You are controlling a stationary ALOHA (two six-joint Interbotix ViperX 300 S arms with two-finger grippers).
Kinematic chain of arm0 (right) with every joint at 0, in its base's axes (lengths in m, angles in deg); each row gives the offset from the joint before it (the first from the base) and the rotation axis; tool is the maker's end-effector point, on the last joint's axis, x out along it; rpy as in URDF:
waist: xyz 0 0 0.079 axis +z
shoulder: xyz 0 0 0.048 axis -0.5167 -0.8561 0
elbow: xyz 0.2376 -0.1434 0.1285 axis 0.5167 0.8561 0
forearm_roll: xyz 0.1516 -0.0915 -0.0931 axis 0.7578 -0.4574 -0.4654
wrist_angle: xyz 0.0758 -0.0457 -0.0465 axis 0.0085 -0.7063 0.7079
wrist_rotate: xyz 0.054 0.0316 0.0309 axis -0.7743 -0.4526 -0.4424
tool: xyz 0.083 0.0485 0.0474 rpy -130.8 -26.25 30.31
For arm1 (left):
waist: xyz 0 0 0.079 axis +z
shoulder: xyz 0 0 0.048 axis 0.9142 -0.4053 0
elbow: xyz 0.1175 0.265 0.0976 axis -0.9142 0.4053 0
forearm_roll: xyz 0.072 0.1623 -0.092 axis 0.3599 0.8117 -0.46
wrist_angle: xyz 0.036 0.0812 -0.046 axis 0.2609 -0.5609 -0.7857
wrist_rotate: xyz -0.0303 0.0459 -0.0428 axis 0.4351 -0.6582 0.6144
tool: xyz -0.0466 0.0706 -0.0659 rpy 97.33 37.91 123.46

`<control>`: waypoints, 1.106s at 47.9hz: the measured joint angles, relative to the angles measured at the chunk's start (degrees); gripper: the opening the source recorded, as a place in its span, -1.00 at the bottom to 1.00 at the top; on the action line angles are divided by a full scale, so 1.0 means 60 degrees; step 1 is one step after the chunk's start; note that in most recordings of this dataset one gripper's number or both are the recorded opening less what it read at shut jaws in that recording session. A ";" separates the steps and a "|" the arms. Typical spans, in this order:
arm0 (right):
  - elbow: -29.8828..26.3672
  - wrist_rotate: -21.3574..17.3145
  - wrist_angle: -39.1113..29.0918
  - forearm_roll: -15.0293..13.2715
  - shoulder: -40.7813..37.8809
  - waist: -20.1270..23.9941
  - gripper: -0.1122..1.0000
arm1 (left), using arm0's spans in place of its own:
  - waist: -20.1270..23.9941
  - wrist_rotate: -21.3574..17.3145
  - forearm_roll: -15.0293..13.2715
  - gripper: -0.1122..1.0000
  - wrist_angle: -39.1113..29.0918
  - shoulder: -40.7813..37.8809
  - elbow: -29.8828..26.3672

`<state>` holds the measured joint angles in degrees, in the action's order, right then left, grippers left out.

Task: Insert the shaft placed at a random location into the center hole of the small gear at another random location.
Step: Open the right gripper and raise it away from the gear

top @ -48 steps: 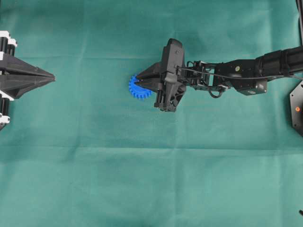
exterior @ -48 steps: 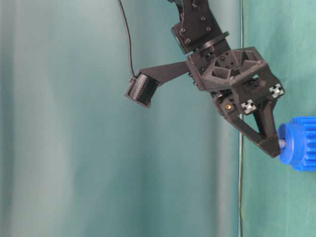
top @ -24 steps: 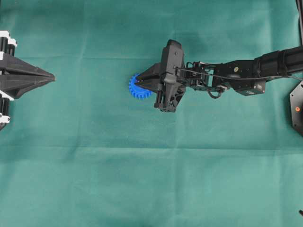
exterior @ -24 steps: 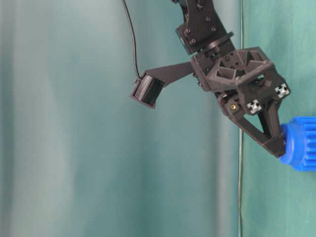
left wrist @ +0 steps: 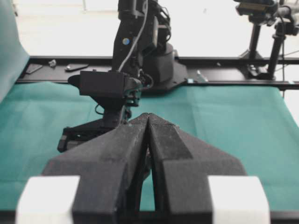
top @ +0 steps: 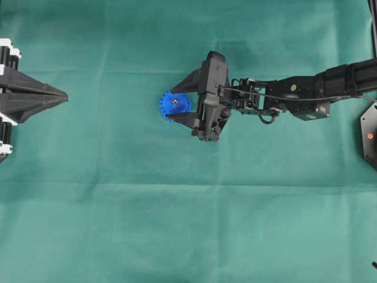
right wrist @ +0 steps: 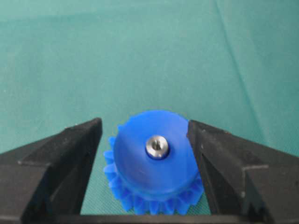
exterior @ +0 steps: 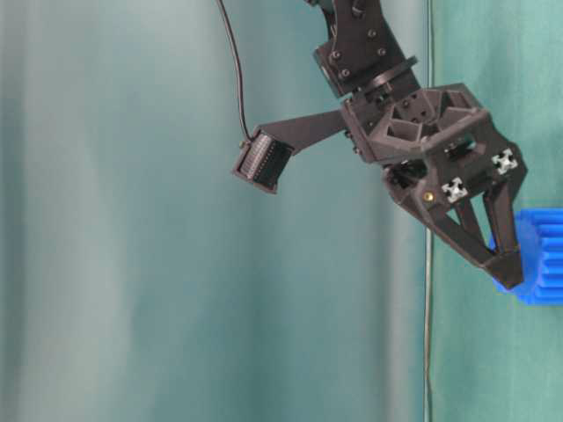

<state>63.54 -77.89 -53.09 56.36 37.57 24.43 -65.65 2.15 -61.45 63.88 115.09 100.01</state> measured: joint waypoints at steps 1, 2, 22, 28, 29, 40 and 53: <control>0.0015 0.0000 0.0000 -0.0015 0.0000 0.0000 0.68 | 0.0015 0.0000 0.0015 -0.79 0.0000 0.0000 -0.0015; 0.0015 0.0000 0.0000 -0.0015 0.0015 0.0000 0.66 | 0.0015 0.0000 0.0015 -0.79 0.0000 0.0015 -0.0015; 0.0029 0.0000 -0.0820 -0.0015 0.1187 -0.0015 0.63 | 0.0015 0.0015 0.0015 -0.79 -0.0044 0.0000 0.0000; 0.0029 0.0000 -0.1260 -0.0015 0.1597 0.0000 0.63 | 0.0015 0.0029 0.0015 -0.79 -0.0044 0.0000 0.0000; 0.0029 0.0000 -0.1318 0.0000 0.1655 0.0000 0.63 | 0.0015 0.0015 0.0015 -0.79 -0.0044 0.0015 0.0000; 0.0103 0.0000 -0.1538 -0.0015 0.2021 0.0029 0.63 | 0.0015 0.0029 0.0015 -0.79 -0.0044 0.0000 0.0000; 0.0513 0.0000 -0.1523 -0.0015 0.2241 0.0044 0.63 | 0.0015 0.0044 0.0015 -0.79 -0.0044 0.0000 0.0000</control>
<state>66.61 -77.89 -62.23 56.27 51.02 24.70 -65.56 2.42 -61.36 63.62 115.09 100.01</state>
